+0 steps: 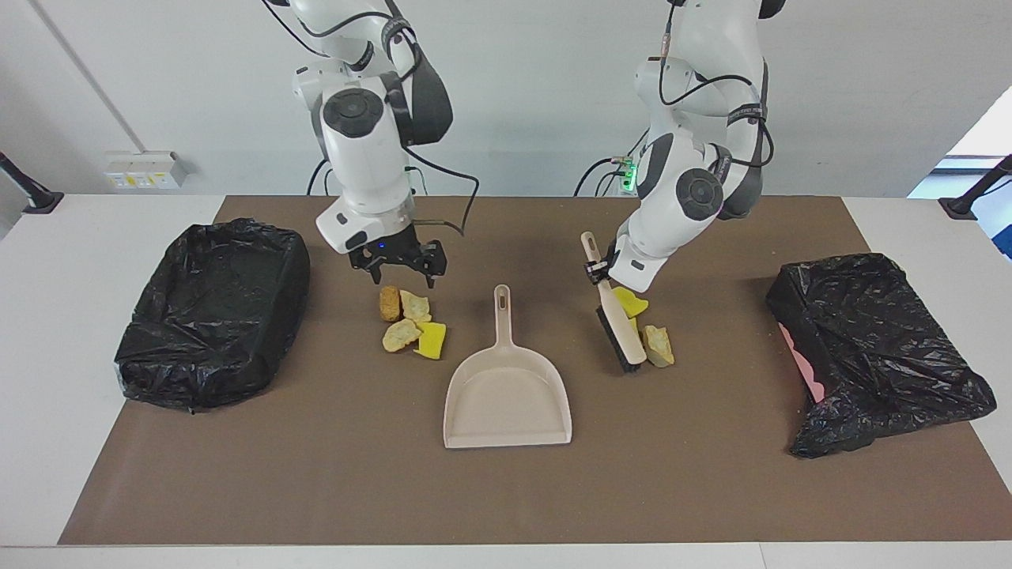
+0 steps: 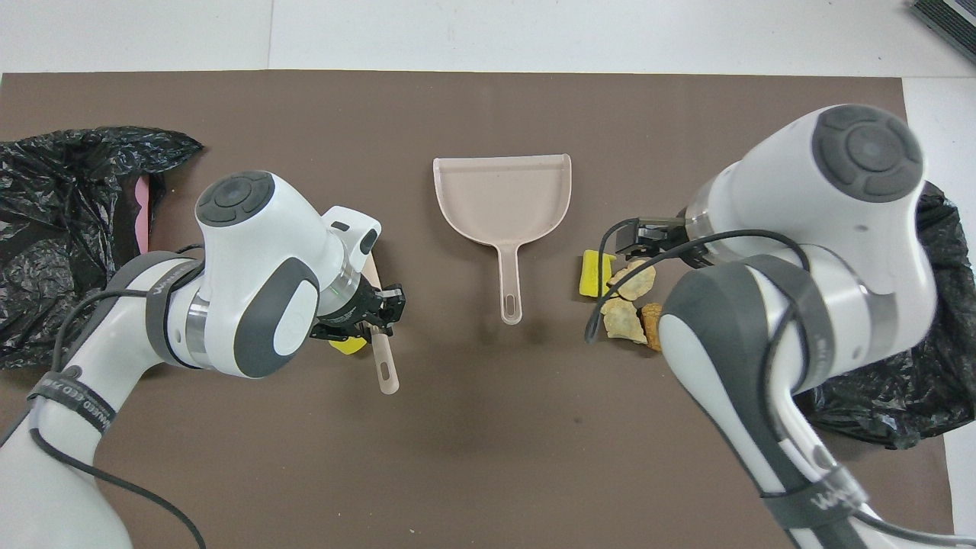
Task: Sweep and dump trash in bin
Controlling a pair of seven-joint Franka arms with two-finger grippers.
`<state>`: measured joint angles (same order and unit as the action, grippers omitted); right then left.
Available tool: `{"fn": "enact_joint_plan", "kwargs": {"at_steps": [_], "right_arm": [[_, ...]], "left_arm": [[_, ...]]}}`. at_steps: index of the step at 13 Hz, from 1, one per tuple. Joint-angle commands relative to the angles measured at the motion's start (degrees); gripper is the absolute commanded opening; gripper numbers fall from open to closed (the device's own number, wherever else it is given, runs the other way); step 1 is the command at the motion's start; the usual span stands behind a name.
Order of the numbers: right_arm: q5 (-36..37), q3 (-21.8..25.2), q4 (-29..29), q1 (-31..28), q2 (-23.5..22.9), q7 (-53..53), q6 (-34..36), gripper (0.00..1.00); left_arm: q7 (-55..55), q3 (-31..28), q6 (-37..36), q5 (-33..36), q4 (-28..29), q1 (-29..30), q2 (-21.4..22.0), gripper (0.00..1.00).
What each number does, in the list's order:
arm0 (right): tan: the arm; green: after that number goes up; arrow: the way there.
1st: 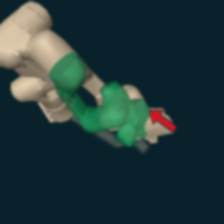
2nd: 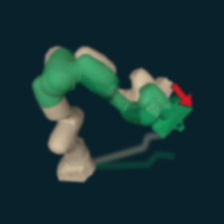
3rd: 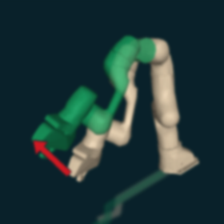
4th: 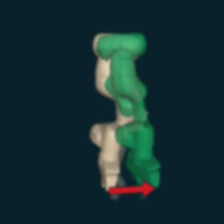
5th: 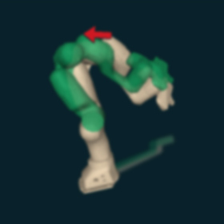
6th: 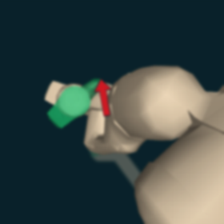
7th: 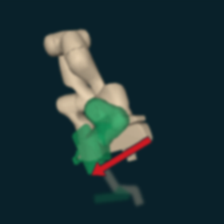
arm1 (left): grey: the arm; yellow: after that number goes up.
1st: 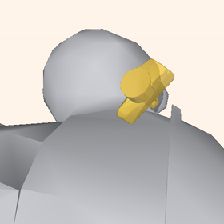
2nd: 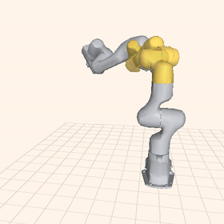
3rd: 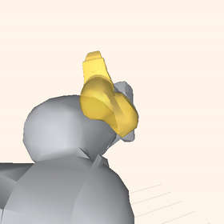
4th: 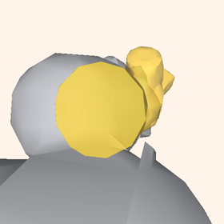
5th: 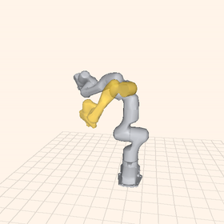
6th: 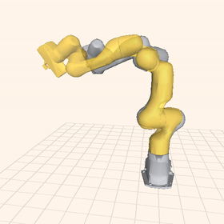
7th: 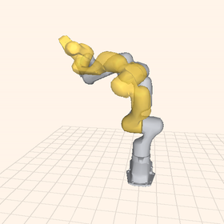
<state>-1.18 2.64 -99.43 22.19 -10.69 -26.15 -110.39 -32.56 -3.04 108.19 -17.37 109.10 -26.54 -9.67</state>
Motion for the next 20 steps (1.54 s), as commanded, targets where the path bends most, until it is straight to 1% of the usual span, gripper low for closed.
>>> {"fn": "enact_joint_plan", "kwargs": {"at_steps": [1,3,5,6,8,11,13,15,16,17,19,20], "right_arm": [[-0.8,0.2,0.7,3.6,-4.1,-4.2,-4.5,1.00],[-0.8,0.2,0.7,6.2,-7.3,-7.7,-8.4,1.00],[-0.8,0.2,0.6,7.1,-10.2,-7.9,-11.8,1.00],[-0.8,0.2,0.5,8.1,-11.0,-7.9,-13.1,1.00],[-0.8,0.2,0.4,9.4,-11.5,-8.0,-13.2,1.00],[-0.7,0.2,0.0,11.2,-11.5,-8.0,-13.6,1.00],[-0.6,0.2,-0.3,11.9,-11.3,-7.4,-12.8,1.00],[0.1,0.2,-0.7,11.5,-11.3,-6.6,-12.5,1.00],[0.1,0.2,-0.7,11.4,-11.3,-5.7,-12.7,0.87],[0.1,0.2,-0.7,11.3,-11.4,-5.5,-13.4,0.76],[0.1,0.2,-0.8,11.1,-11.4,-5.3,-13.4,0.66],[0.1,0.2,-0.8,11.0,-11.4,-5.3,-13.4,0.53]], "left_arm": [[0.4,-0.6,-1.4,3.1,-0.2,0.5,2.9,0.00],[0.7,-0.7,-3.2,5.8,-0.2,1.0,4.3,0.00],[1.0,-0.6,-5.2,8.1,0.0,2.8,6.1,0.00],[1.7,-0.6,-6.6,9.8,0.1,3.2,6.4,0.00],[4.9,-0.6,-7.9,12.6,1.6,4.6,7.6,0.00],[11.4,-0.6,-7.0,13.0,5.1,8.6,9.3,0.00],[15.6,-0.6,-6.6,14.3,6.0,11.1,9.6,0.00],[16.7,-0.6,-2.9,14.4,9.7,11.7,10.8,0.00],[16.7,-0.6,-0.9,14.4,11.3,11.6,11.2,0.00],[16.7,-0.6,-0.4,14.4,11.7,11.6,11.3,0.00],[17.4,-0.6,-0.3,14.5,11.9,11.7,11.3,0.00],[17.4,-0.6,-0.3,14.5,12.4,11.7,11.3,0.00]]}}
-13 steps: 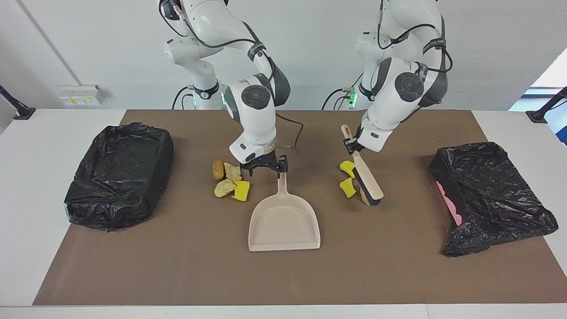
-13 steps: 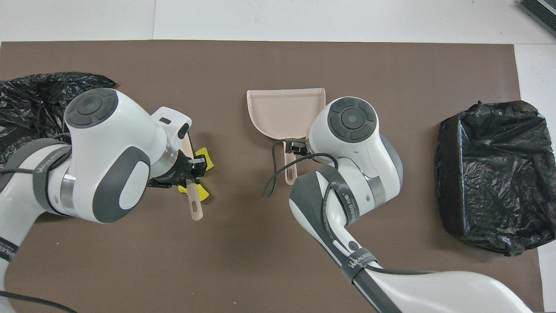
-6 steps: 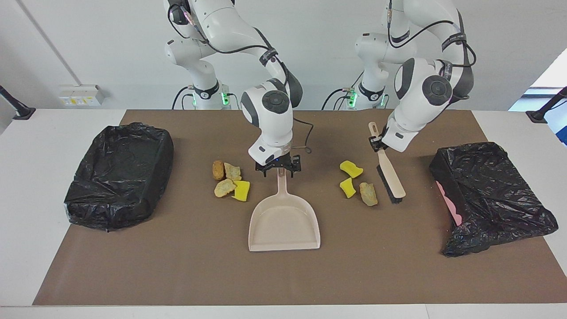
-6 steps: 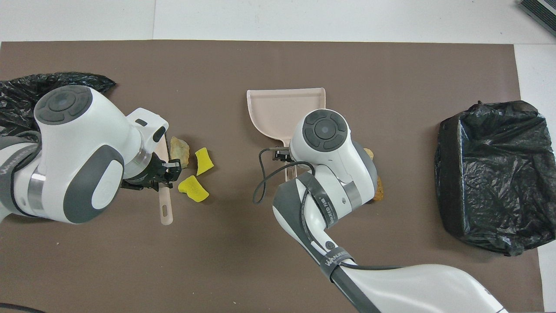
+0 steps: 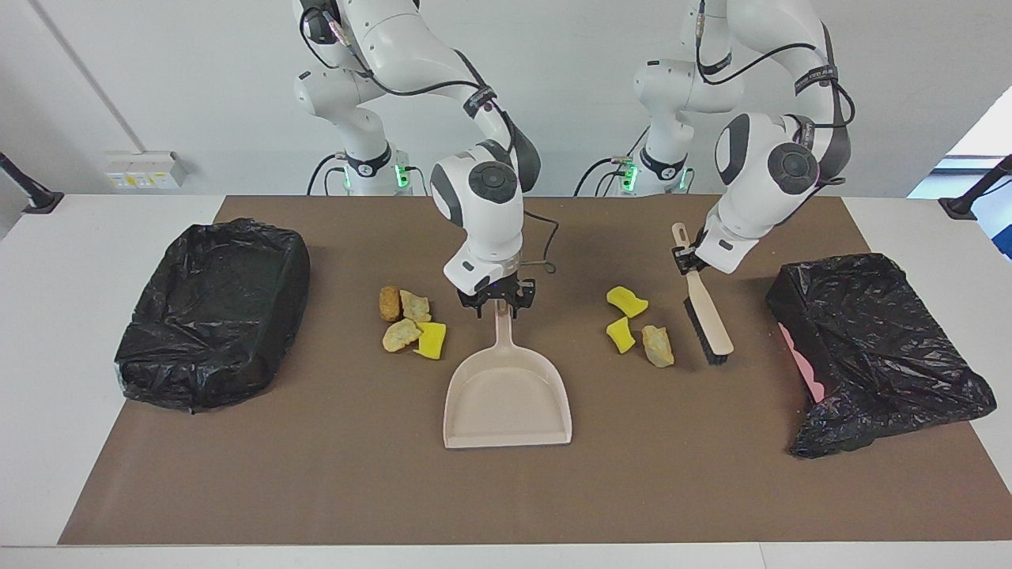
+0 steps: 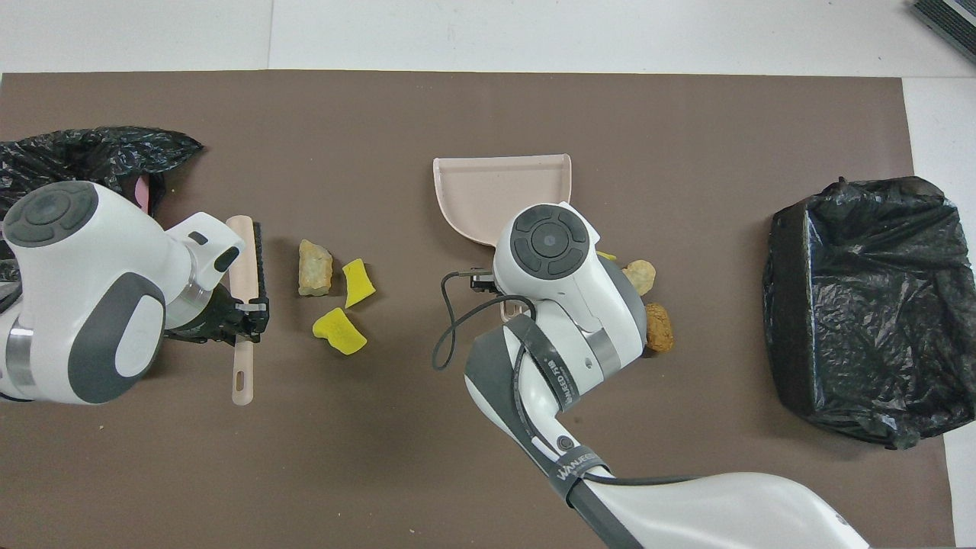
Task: Sweep and dump trash in bin
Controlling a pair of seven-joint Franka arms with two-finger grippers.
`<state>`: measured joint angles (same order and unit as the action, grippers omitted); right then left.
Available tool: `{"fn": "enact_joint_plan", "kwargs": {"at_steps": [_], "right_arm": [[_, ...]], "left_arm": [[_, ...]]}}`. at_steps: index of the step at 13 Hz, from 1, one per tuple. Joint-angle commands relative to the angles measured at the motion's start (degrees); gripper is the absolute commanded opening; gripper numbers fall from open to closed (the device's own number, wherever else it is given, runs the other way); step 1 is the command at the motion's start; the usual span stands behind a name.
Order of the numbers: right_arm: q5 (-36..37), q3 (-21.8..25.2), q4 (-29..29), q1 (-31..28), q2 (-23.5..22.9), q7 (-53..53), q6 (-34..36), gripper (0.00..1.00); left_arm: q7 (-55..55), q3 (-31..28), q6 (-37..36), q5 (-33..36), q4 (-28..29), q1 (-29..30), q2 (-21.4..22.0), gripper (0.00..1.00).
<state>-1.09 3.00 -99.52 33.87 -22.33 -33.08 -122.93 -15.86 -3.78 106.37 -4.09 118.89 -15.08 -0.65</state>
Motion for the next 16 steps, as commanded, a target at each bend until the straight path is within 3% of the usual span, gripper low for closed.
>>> {"fn": "enact_joint_plan", "kwargs": {"at_steps": [1,2,3,6,9,13,16], "right_arm": [[0.0,-0.2,-0.7,-0.6,0.2,1.7,-0.9,0.34],[0.3,-0.2,-0.6,-0.6,0.2,1.7,-0.8,0.04],[0.5,-0.1,-0.5,-0.6,0.2,1.6,-0.6,0.00],[3.8,-0.2,-0.1,-1.1,0.2,5.6,0.1,0.00],[-1.5,-0.1,0.0,-3.4,1.3,15.7,0.1,0.00],[-1.2,0.1,0.0,-6.8,7.4,43.3,8.3,0.00],[-0.3,0.1,-0.7,-6.8,8.4,60.8,10.2,0.00]], "left_arm": [[0.7,0.2,2.0,1.3,3.8,0.1,2.3,0.00],[0.6,0.2,2.7,1.3,5.0,0.1,2.8,0.00],[0.6,0.2,3.8,1.3,6.7,0.1,3.7,0.00],[0.4,0.3,5.7,1.3,9.1,-0.1,4.3,0.00],[-0.3,0.3,6.7,1.2,10.0,-0.3,4.3,0.00],[-5.0,0.5,8.3,1.2,11.7,-1.2,4.2,0.00],[-10.1,0.5,10.6,1.2,13.5,-3.2,4.7,0.00]]}}
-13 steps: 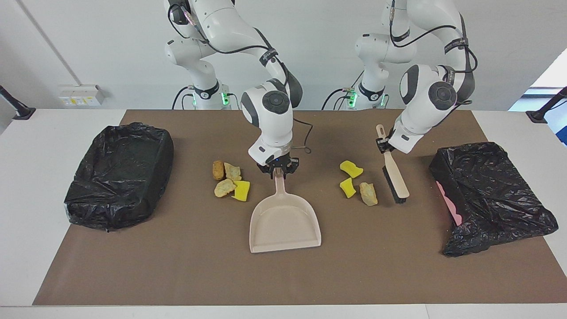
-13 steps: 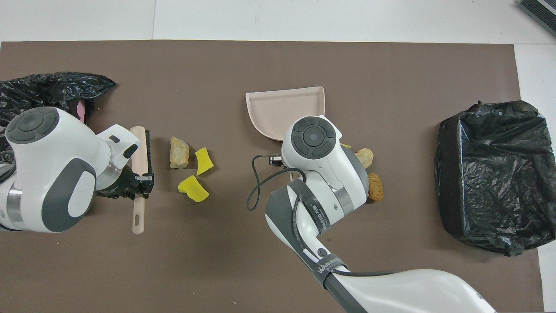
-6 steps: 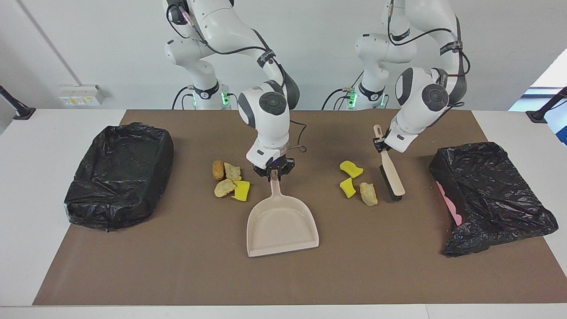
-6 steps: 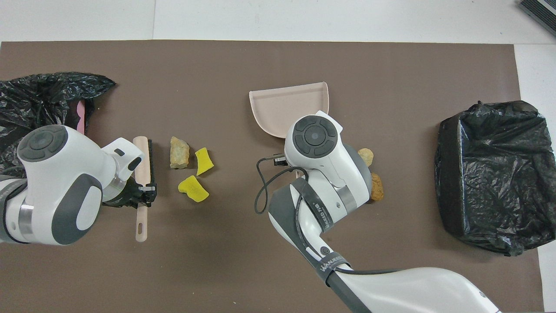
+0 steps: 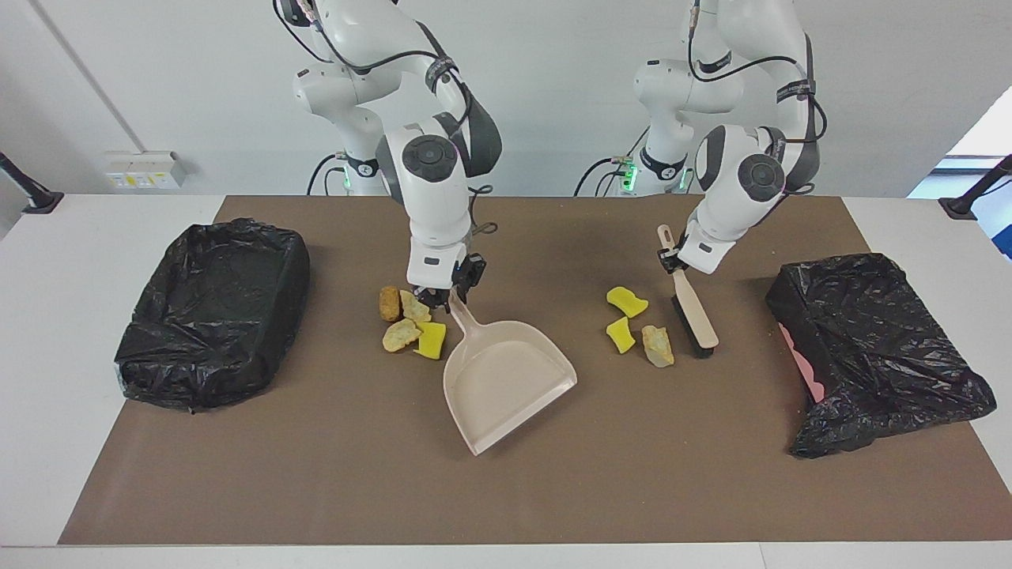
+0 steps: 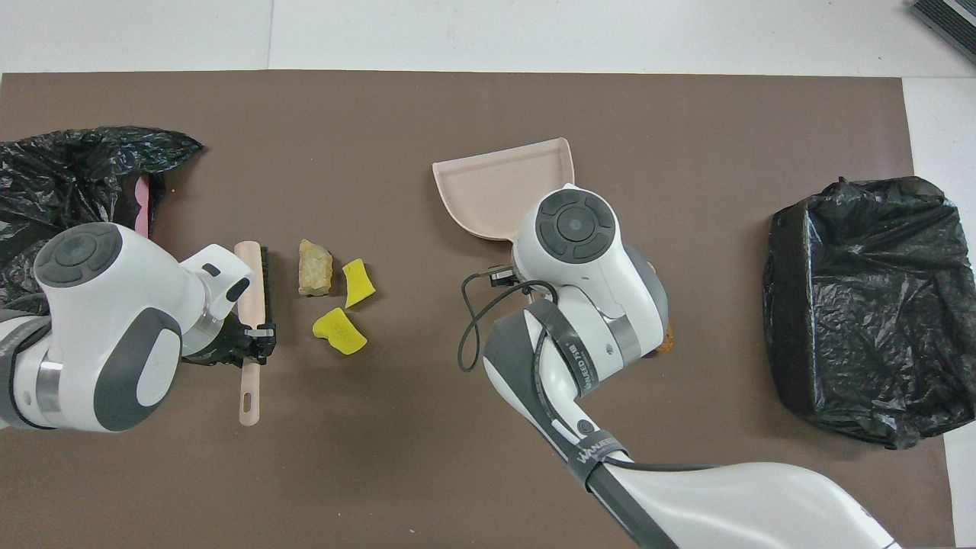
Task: Sweep and dump trash in bin
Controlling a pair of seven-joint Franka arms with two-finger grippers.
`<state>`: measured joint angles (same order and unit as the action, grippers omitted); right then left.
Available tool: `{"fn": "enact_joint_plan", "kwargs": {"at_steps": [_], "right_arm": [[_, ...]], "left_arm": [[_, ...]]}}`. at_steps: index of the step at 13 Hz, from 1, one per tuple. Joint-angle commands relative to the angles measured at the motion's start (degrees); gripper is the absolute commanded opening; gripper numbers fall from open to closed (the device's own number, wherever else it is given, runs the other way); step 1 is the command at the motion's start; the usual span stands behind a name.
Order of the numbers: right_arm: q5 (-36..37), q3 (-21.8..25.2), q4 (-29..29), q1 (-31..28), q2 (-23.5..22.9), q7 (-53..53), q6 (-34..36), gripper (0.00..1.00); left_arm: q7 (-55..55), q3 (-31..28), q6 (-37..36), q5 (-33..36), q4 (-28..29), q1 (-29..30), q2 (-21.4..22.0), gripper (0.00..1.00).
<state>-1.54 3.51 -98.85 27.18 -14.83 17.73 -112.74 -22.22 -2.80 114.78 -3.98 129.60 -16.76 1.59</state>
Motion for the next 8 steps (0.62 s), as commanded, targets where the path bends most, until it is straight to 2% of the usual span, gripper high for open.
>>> {"fn": "enact_joint_plan", "kwargs": {"at_steps": [1,4,8], "right_arm": [[0.6,-0.4,-2.0,-0.1,1.1,16.6,-0.1,0.00],[1.4,-0.4,-5.1,-0.1,2.8,28.5,-0.6,0.00],[5.1,-0.5,-9.4,3.4,4.3,31.3,-1.5,0.00]], "left_arm": [[-5.1,-0.5,2.3,1.1,2.8,-2.4,2.5,0.00],[-5.4,-0.4,2.5,1.0,2.8,-3.6,2.0,0.00],[-4.9,-0.5,5.9,1.0,2.8,-4.9,0.5,0.00]]}}
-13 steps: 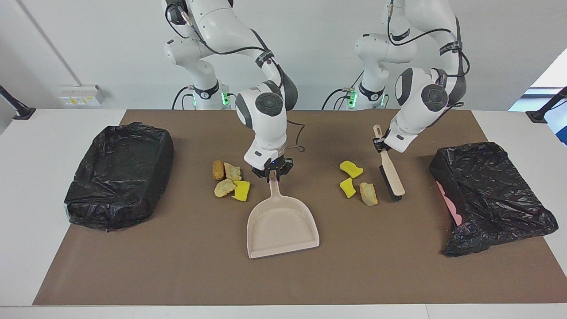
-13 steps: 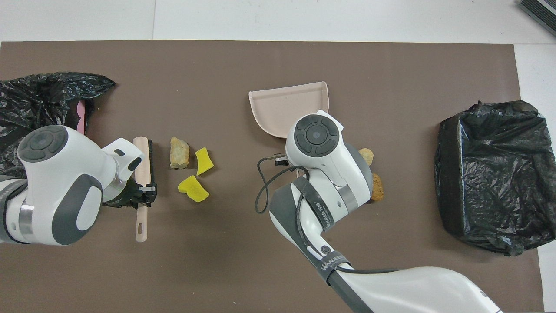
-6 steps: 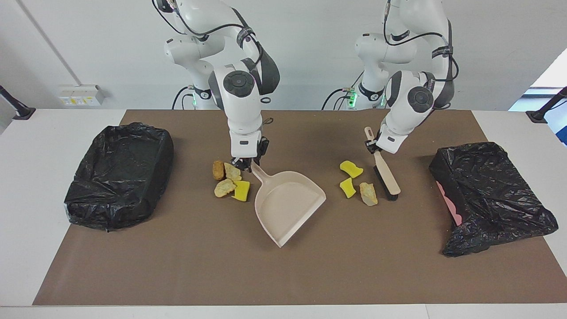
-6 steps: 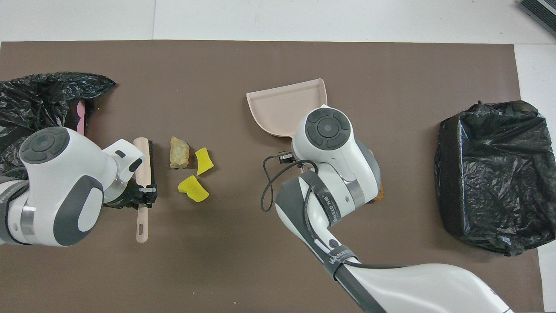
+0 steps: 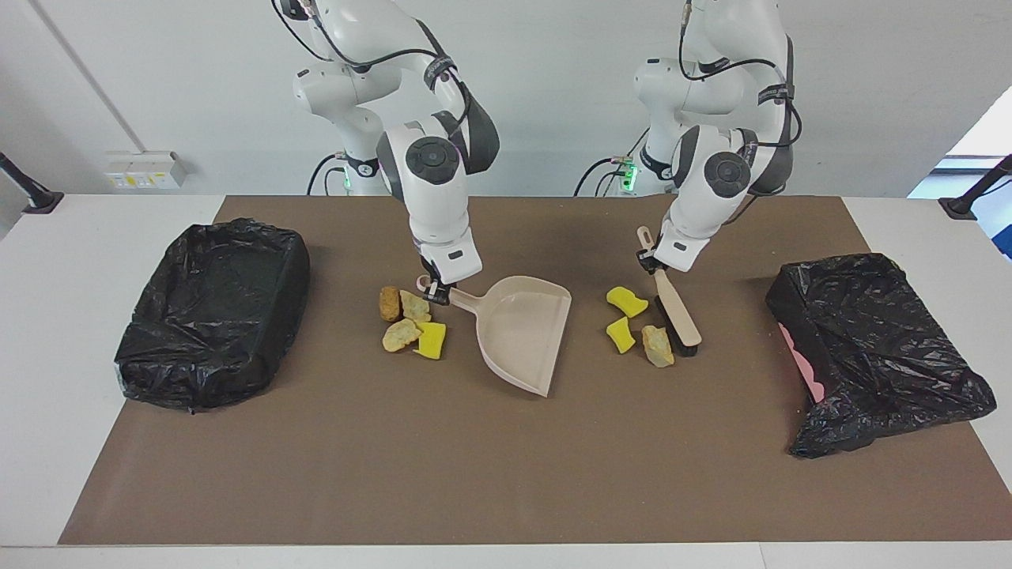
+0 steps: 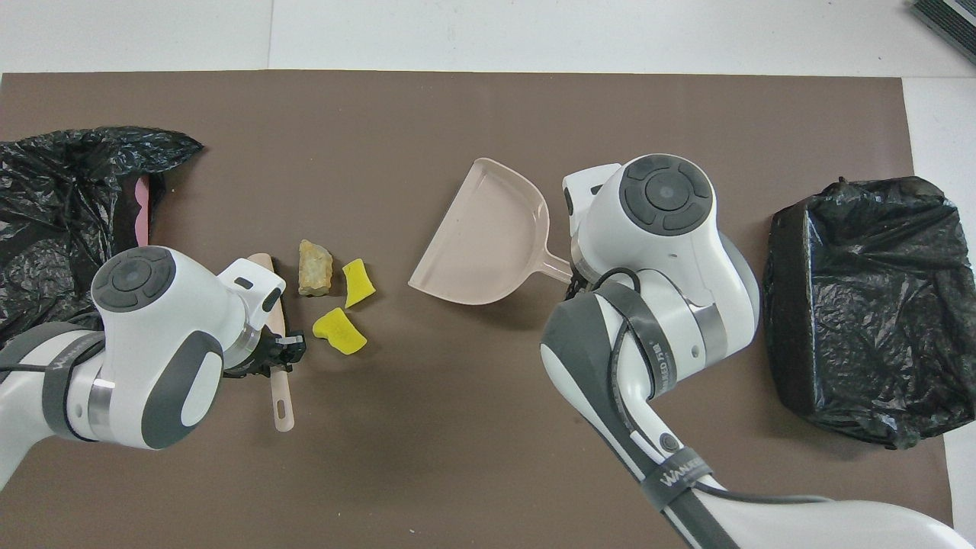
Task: Sweep and dump trash in bin
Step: 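Slide the dustpan under the debris while the left gripper brushes it in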
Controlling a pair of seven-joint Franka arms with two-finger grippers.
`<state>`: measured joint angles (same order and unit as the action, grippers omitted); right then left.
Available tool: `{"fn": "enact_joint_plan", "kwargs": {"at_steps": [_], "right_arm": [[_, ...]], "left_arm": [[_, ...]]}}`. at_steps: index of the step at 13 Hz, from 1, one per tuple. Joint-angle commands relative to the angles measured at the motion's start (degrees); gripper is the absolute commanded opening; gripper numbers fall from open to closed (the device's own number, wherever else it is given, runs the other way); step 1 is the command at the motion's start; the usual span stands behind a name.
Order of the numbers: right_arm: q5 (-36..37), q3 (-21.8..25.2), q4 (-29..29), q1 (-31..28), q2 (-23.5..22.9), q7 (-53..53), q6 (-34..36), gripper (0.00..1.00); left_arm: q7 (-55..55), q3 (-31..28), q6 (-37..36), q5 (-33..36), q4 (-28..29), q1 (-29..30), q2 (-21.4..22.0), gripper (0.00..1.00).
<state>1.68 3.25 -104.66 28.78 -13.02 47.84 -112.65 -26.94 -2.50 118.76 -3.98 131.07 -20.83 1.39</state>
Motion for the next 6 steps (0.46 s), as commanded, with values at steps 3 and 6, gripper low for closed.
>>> {"fn": "enact_joint_plan", "kwargs": {"at_steps": [3,6], "right_arm": [[2.0,-0.3,-8.2,3.6,4.1,-0.7,-5.8,0.00],[4.0,-0.3,-9.1,5.3,2.0,-2.1,-6.4,0.00]], "left_arm": [[1.0,-0.7,2.0,1.0,1.3,-1.1,0.7,0.00],[3.6,-0.6,1.9,1.0,1.3,-2.5,0.8,0.00]]}}
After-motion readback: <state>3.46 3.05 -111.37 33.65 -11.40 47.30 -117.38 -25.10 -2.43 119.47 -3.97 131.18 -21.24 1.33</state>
